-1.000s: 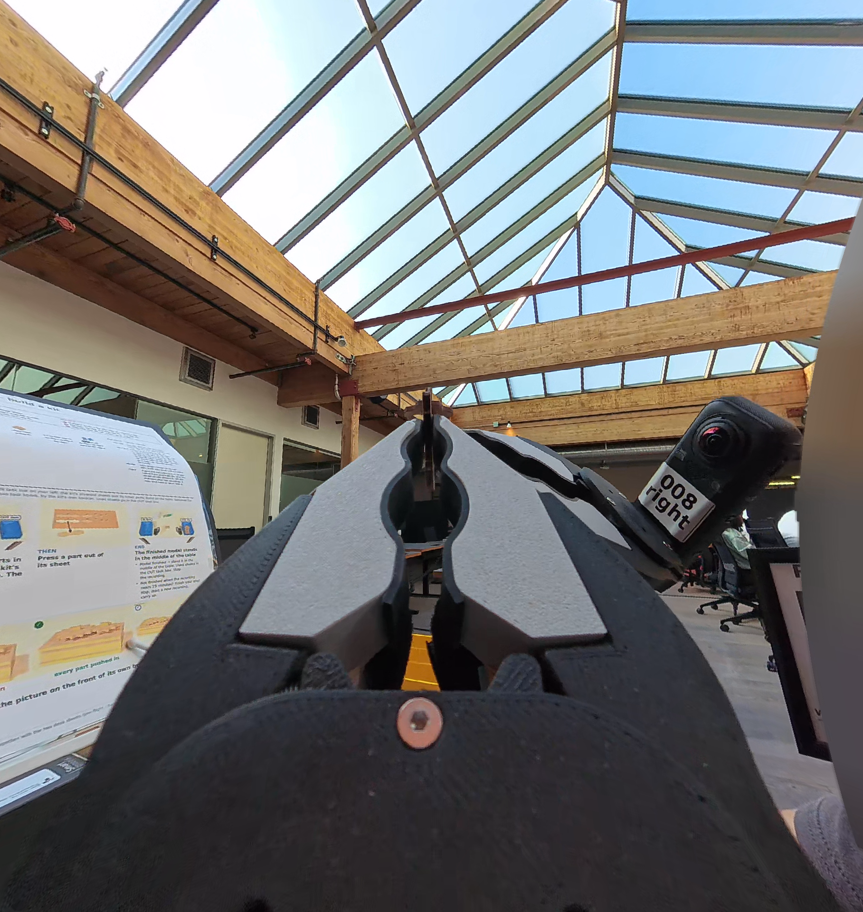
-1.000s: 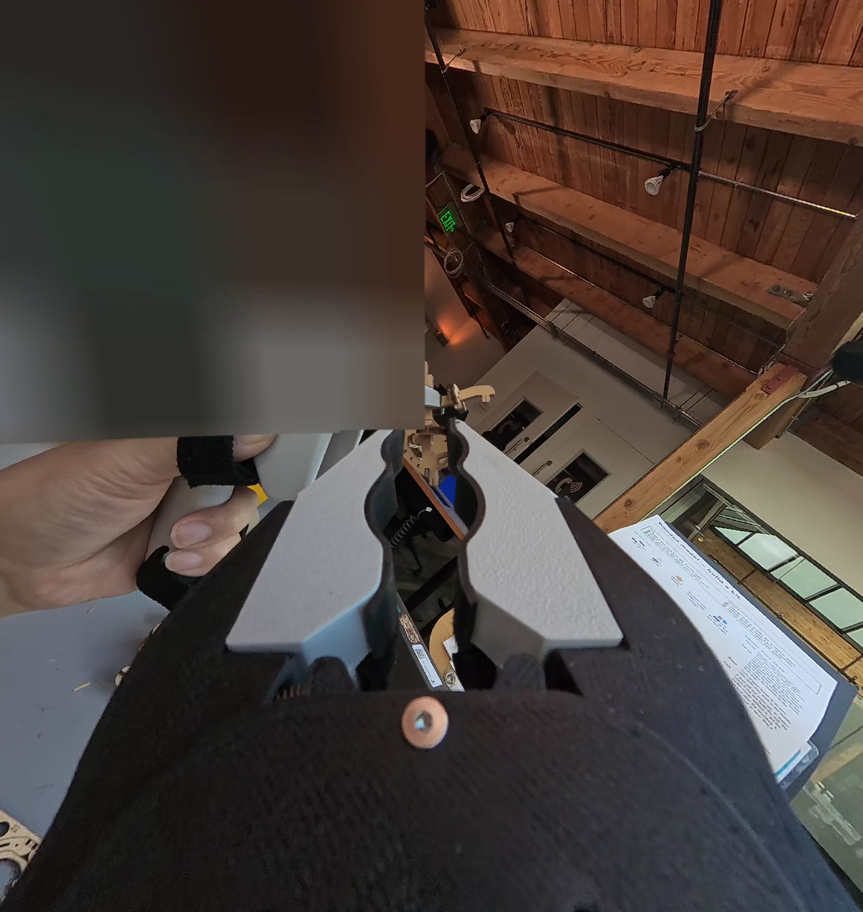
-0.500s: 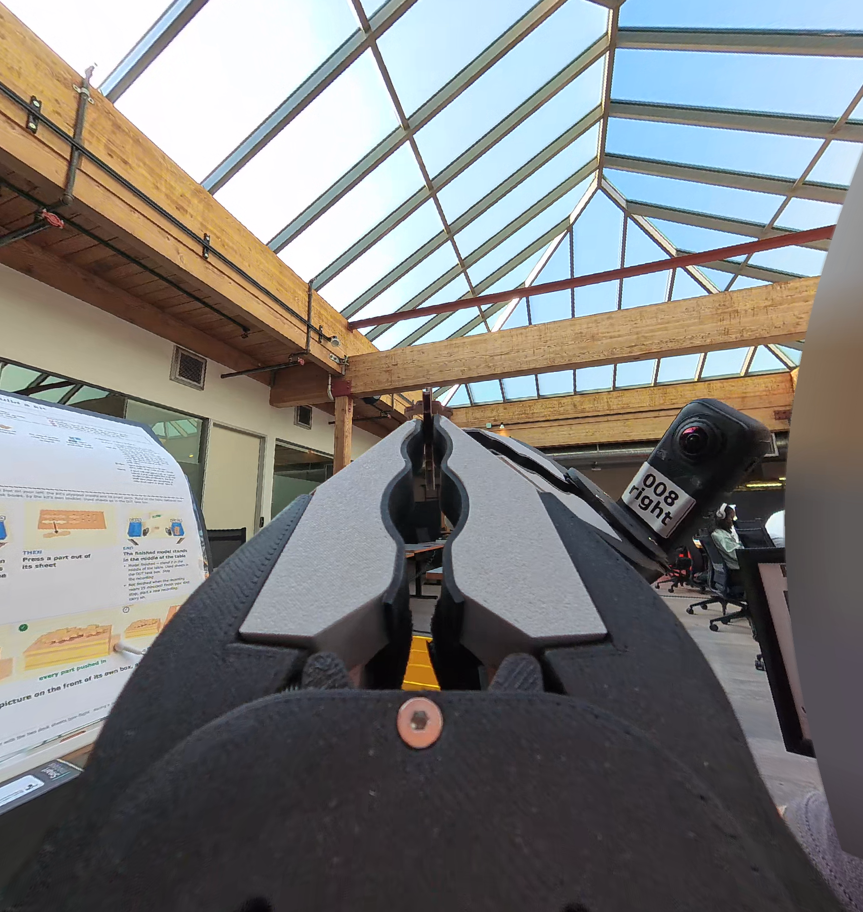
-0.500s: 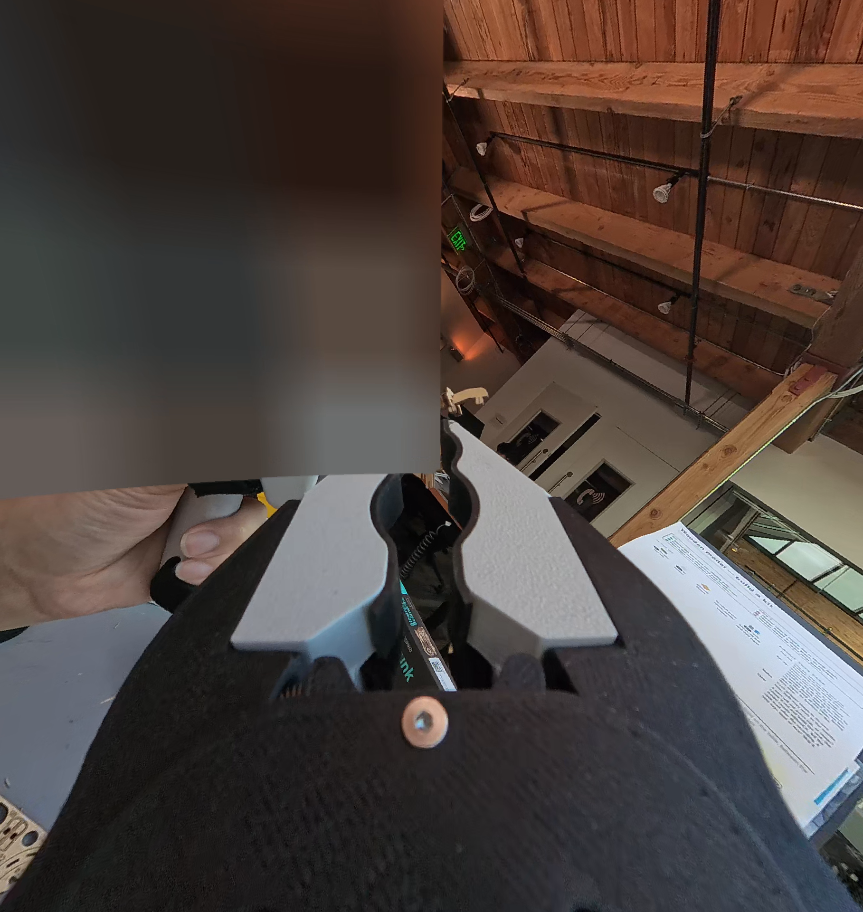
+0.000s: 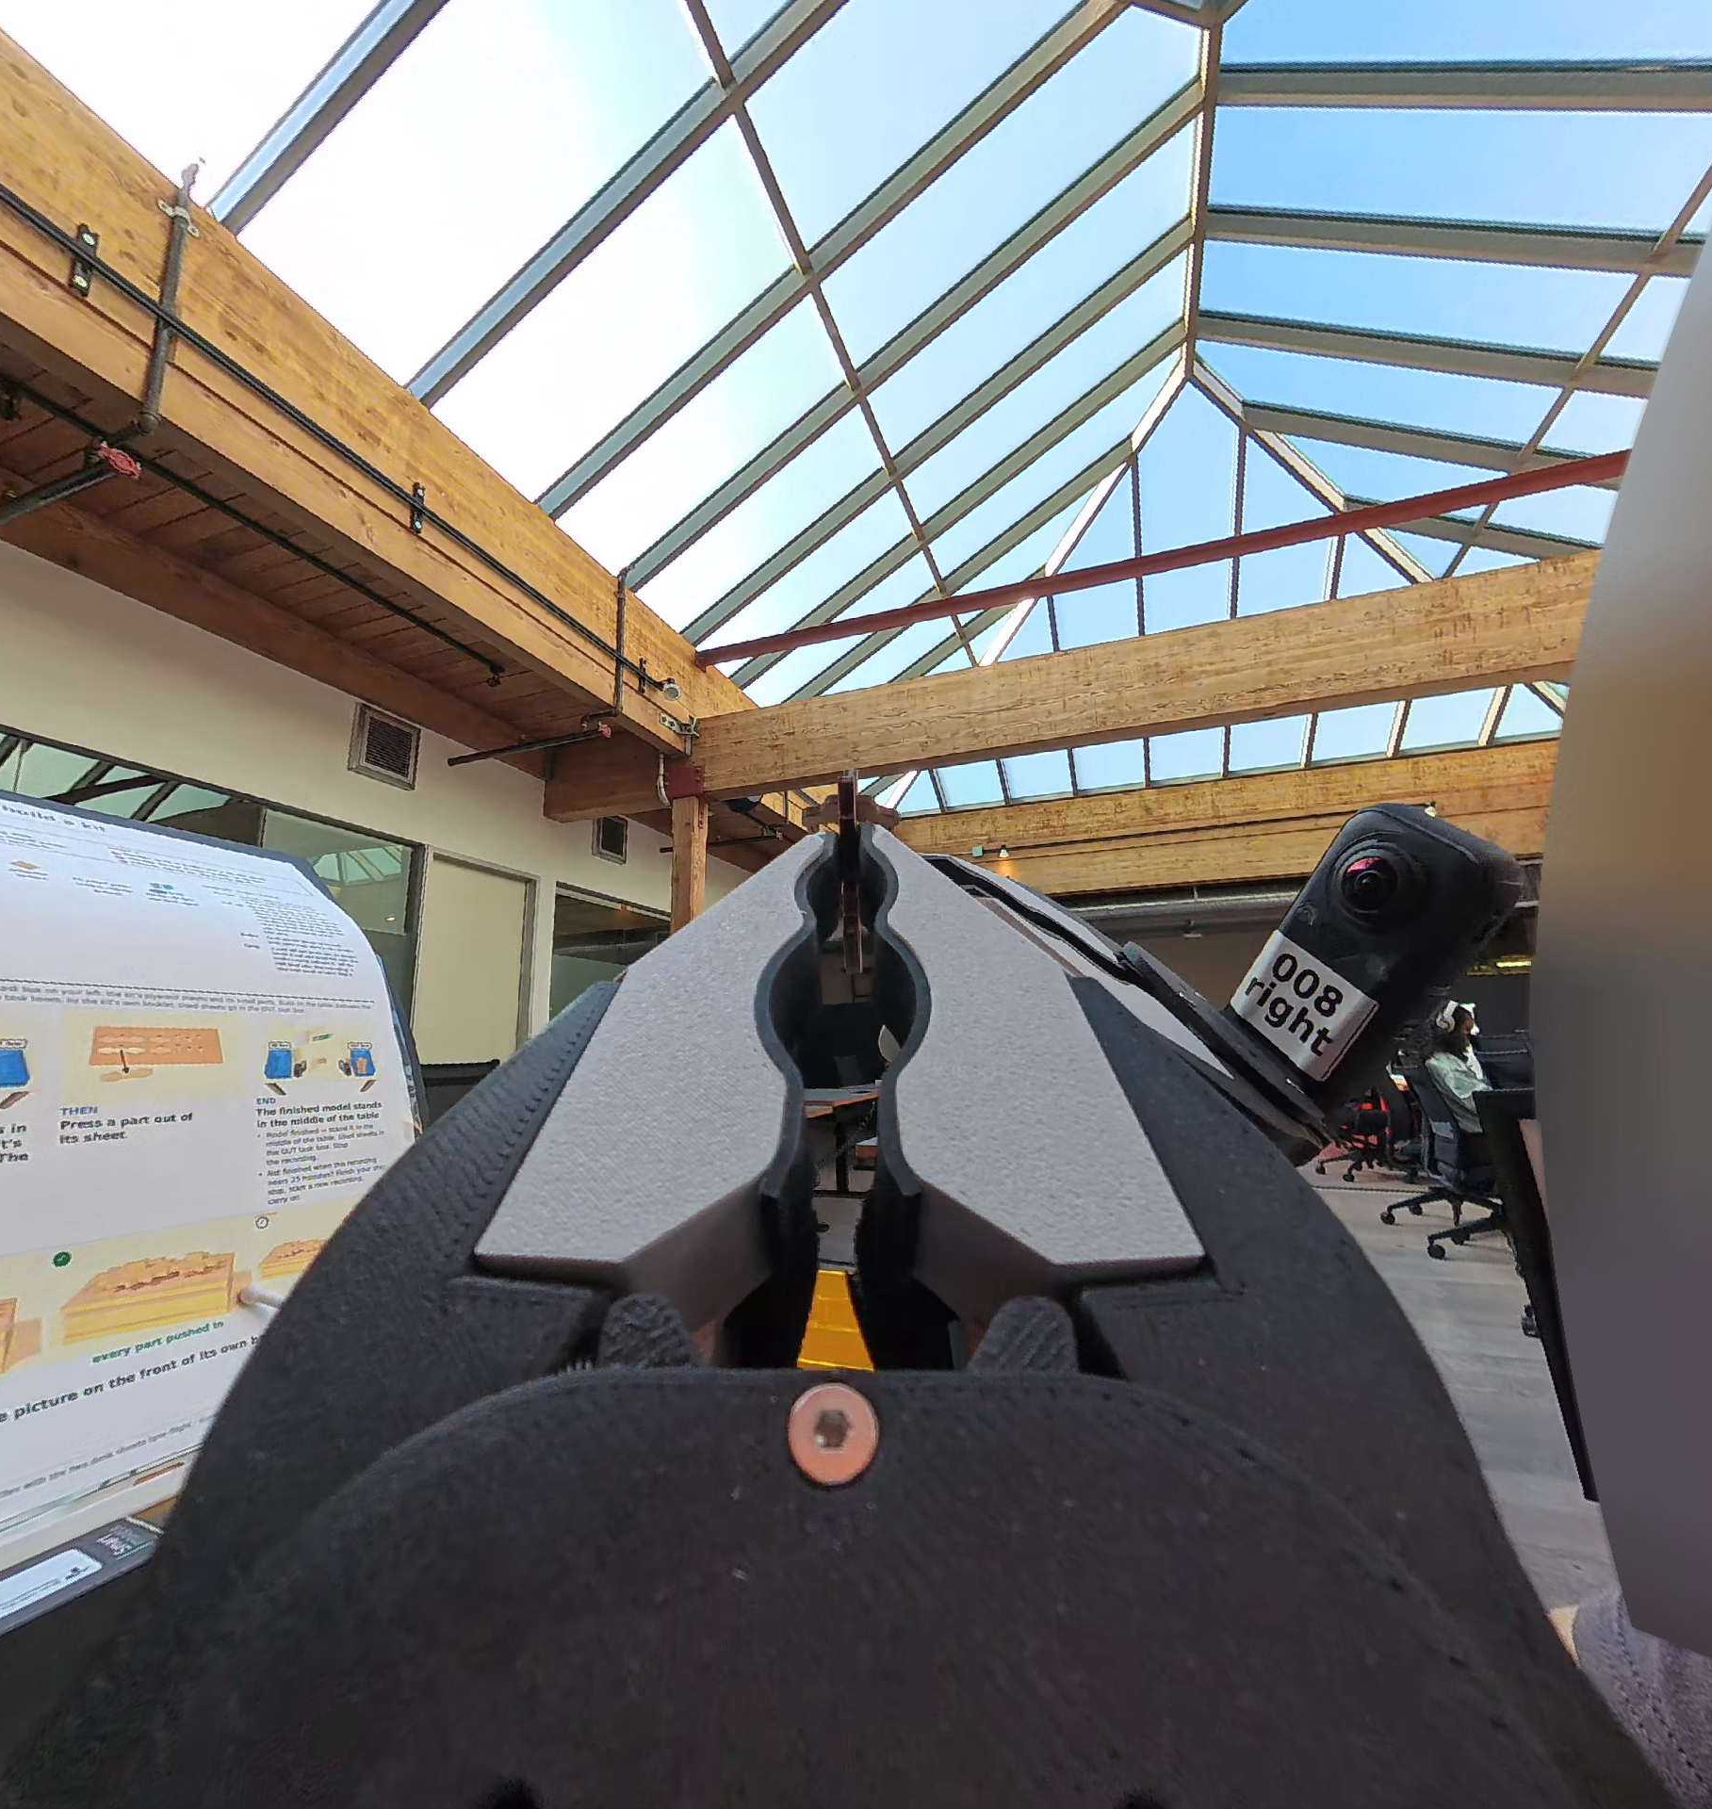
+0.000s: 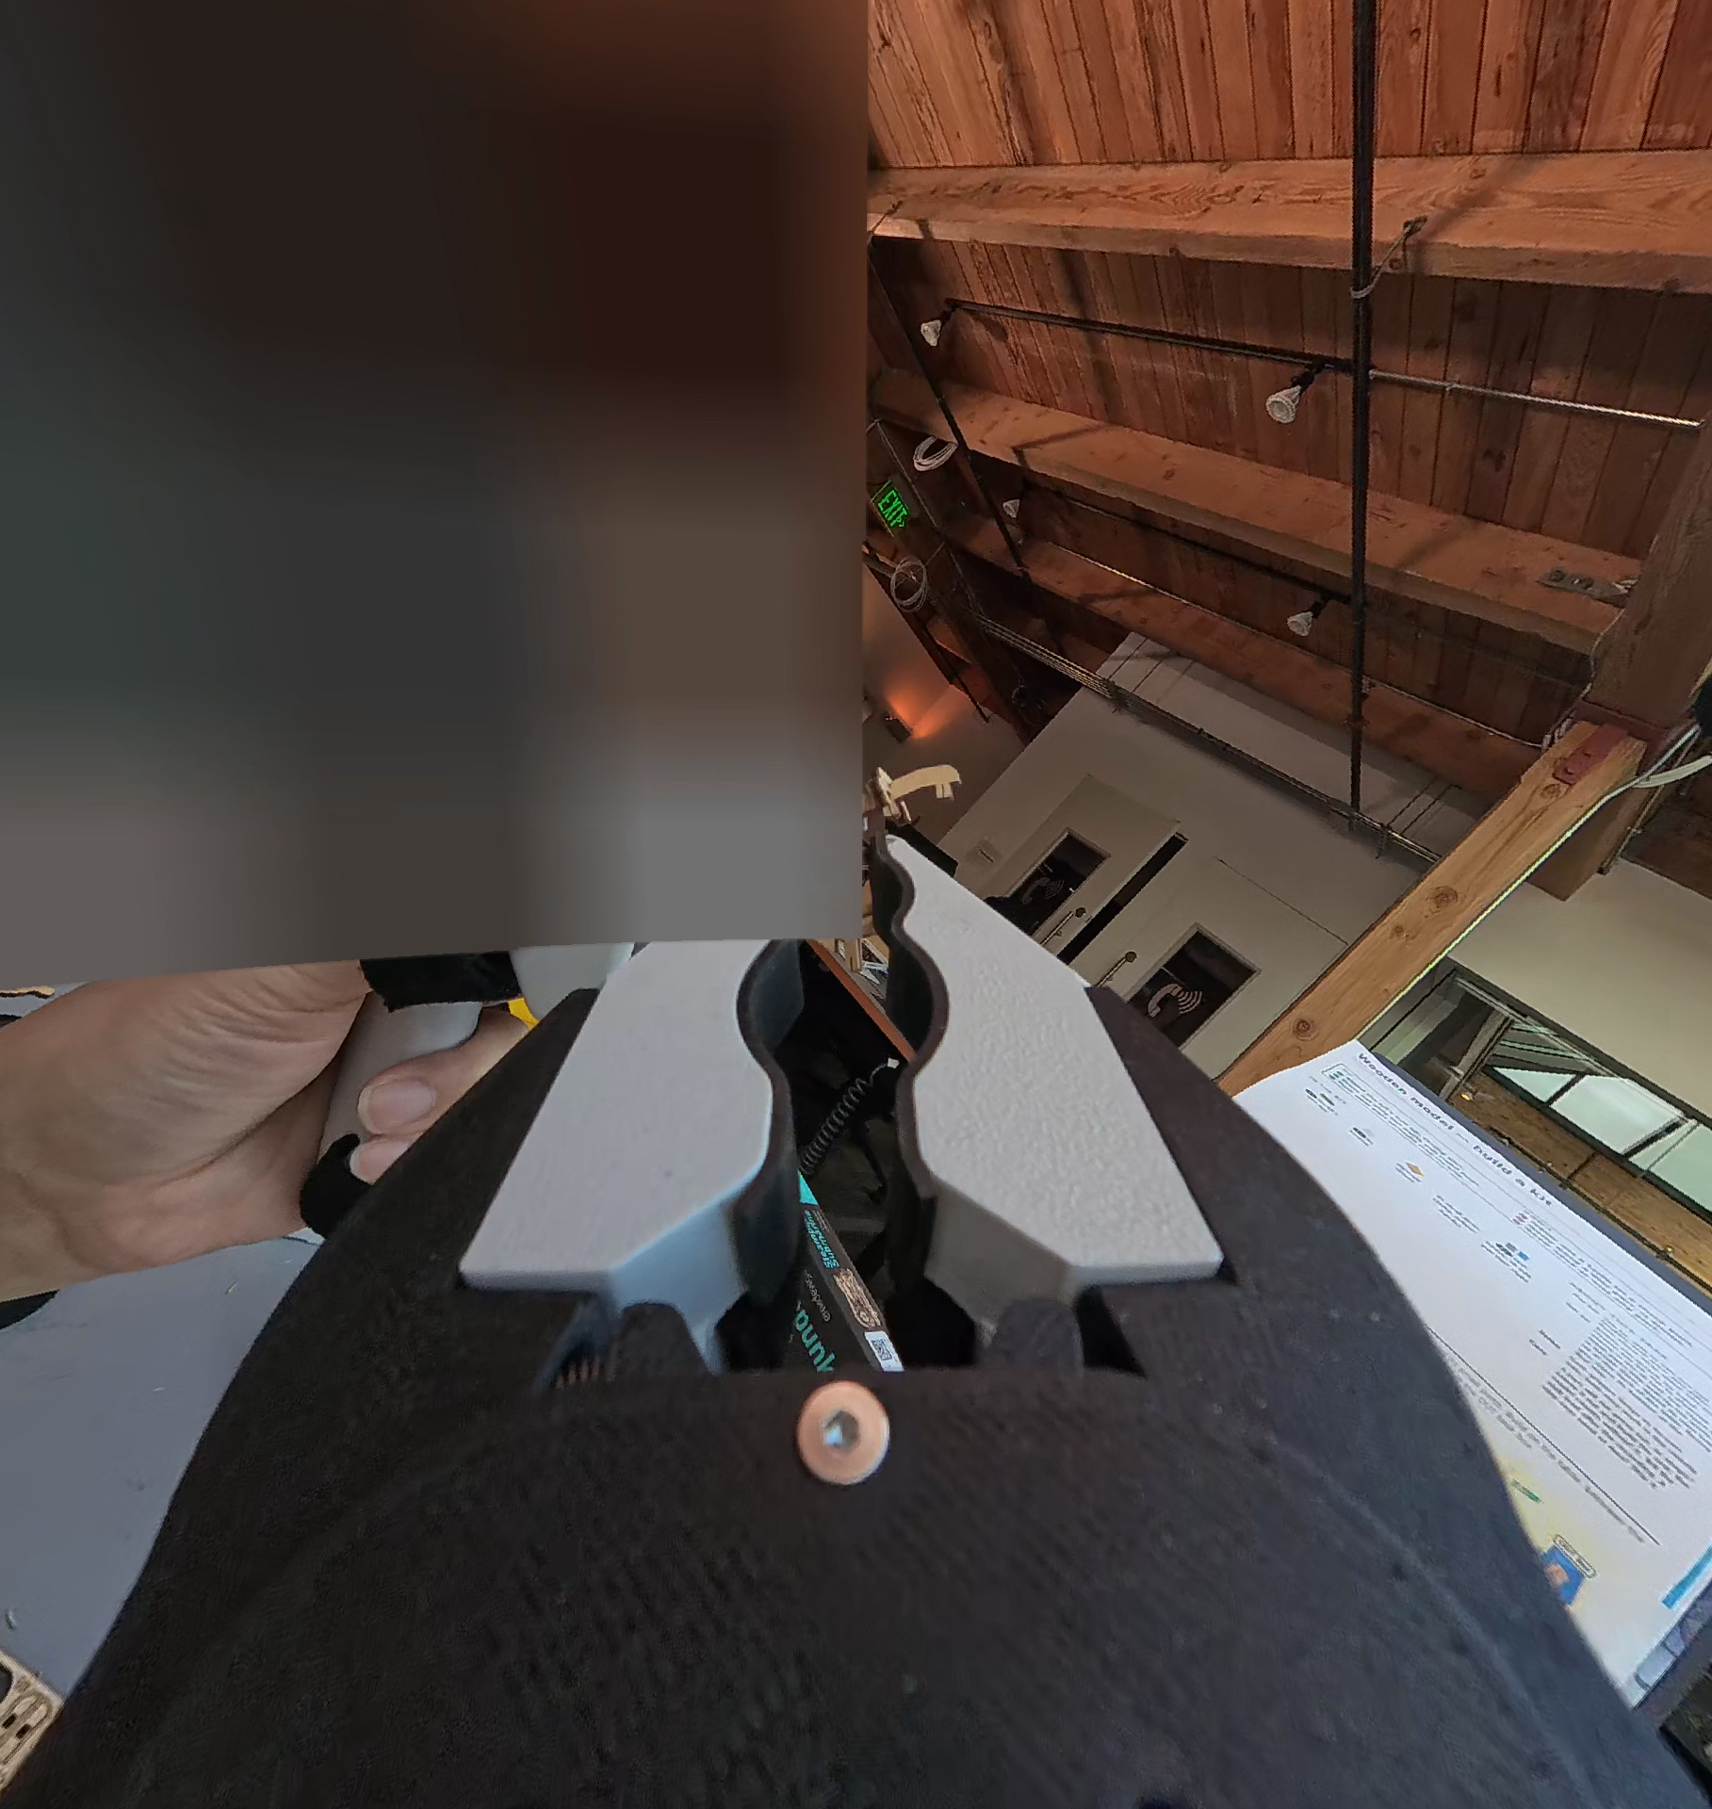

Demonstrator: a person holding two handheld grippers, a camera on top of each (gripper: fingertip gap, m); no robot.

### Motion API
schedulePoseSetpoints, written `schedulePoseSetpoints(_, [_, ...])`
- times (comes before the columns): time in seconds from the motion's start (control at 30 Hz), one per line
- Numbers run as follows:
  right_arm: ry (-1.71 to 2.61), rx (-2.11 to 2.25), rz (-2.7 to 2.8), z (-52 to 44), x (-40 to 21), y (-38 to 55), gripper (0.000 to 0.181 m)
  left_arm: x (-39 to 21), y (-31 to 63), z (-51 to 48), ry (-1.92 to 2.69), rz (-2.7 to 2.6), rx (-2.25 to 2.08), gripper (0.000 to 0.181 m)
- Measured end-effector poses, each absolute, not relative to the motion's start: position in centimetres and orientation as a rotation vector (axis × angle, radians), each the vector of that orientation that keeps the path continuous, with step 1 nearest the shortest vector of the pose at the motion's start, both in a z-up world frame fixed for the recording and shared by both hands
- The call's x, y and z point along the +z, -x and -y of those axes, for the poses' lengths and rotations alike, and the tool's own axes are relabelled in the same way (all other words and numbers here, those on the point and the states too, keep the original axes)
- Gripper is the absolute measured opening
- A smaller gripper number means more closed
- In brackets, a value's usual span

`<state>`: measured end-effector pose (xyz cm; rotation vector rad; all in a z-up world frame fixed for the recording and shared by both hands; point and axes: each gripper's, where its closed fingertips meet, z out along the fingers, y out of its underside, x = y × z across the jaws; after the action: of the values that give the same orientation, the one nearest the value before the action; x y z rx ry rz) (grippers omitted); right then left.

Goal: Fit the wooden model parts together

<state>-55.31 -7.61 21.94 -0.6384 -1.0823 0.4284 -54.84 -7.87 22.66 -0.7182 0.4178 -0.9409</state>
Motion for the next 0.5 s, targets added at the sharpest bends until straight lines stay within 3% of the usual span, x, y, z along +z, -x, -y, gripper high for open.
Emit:
schedulePoseSetpoints(0.03, [0.637,0.429,1.083,7.65,21.91,55.34,0.008,22.67,54.87,7.9,0.716,-0.417,-0.936,0.0])
schedulePoseSetpoints(0.5, [0.525,0.186,1.067,8.2,21.87,55.23,0.007,22.69,54.66,8.43,0.707,-0.457,-0.84,0.0])
